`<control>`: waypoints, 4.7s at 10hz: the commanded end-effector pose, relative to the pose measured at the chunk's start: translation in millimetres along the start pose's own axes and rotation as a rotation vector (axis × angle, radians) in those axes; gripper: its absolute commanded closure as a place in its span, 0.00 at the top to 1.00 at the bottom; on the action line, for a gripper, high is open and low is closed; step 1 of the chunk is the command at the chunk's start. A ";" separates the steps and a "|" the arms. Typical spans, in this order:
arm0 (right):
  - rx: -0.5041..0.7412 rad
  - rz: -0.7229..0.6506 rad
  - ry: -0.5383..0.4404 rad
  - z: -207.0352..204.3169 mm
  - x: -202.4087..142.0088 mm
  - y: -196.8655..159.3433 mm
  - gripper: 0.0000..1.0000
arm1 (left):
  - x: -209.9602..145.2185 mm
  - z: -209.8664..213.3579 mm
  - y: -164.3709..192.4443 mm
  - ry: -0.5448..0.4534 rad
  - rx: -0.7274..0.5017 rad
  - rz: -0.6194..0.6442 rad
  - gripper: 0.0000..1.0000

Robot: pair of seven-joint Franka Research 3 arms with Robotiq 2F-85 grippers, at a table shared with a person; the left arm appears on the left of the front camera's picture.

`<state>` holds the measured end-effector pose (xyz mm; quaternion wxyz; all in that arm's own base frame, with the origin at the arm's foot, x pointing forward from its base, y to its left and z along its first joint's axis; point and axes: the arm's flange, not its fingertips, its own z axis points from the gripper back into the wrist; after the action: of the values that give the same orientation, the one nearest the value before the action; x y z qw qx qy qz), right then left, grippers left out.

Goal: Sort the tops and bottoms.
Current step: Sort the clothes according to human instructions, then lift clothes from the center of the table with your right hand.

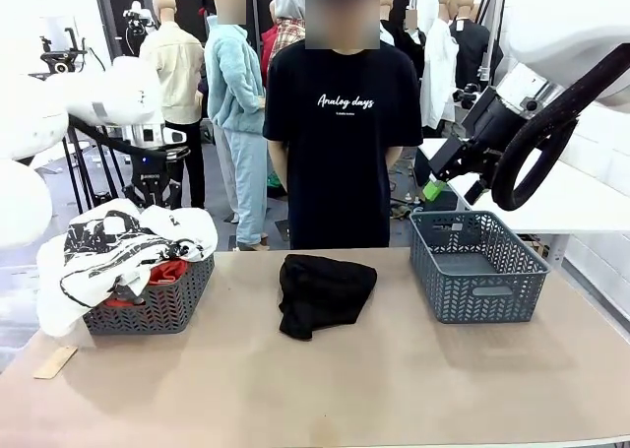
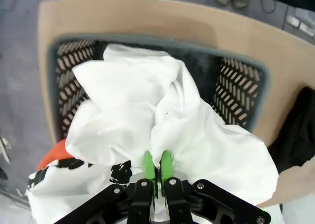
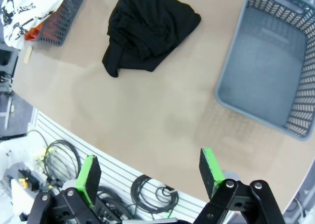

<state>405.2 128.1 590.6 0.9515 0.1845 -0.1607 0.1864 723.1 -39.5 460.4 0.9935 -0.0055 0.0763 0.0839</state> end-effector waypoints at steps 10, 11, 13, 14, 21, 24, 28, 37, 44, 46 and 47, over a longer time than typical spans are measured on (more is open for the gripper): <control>-0.005 -0.001 0.004 -1.0 -2.8 0.1 1.00 | -38.2 -76.3 8.7 0.087 0.007 0.108 0.00; -0.005 -0.001 0.004 -1.0 -2.8 0.1 1.00 | -40.2 -67.8 7.0 0.056 -0.019 0.104 0.00; -0.005 -0.001 0.004 -1.0 -2.8 0.1 1.00 | -48.5 -41.2 6.9 -0.008 -0.026 0.080 0.12; -0.005 -0.001 0.004 -1.0 -2.8 0.1 1.00 | -49.6 -36.9 8.1 -0.026 -0.020 0.080 0.31; -0.005 -0.001 0.004 -1.0 -2.8 0.1 1.00 | -61.1 -5.4 11.5 -0.072 -0.039 0.034 1.00; -0.005 -0.001 0.004 -1.0 -2.8 0.1 1.00 | -67.0 16.2 14.2 -0.125 -0.049 0.037 1.00; -0.005 -0.001 0.004 -1.0 -2.8 0.1 1.00 | -59.0 15.7 8.4 -0.095 -0.036 0.045 1.00; -0.005 -0.001 0.004 -1.0 -2.8 0.1 1.00 | -59.0 15.7 8.4 -0.095 -0.036 0.045 1.00; -0.005 -0.001 0.004 -1.0 -2.8 0.1 1.00 | -59.0 15.7 8.4 -0.095 -0.036 0.045 1.00; -0.005 -0.001 0.004 -1.0 -2.8 0.1 1.00 | -59.0 15.7 8.4 -0.095 -0.036 0.045 1.00; -0.005 -0.001 0.004 -1.0 -2.8 0.1 1.00 | -59.0 15.7 8.4 -0.095 -0.036 0.045 1.00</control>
<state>405.1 128.1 590.7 0.9515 0.1845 -0.1609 0.1864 666.3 -41.4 485.0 0.9937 -0.0171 0.0290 0.1073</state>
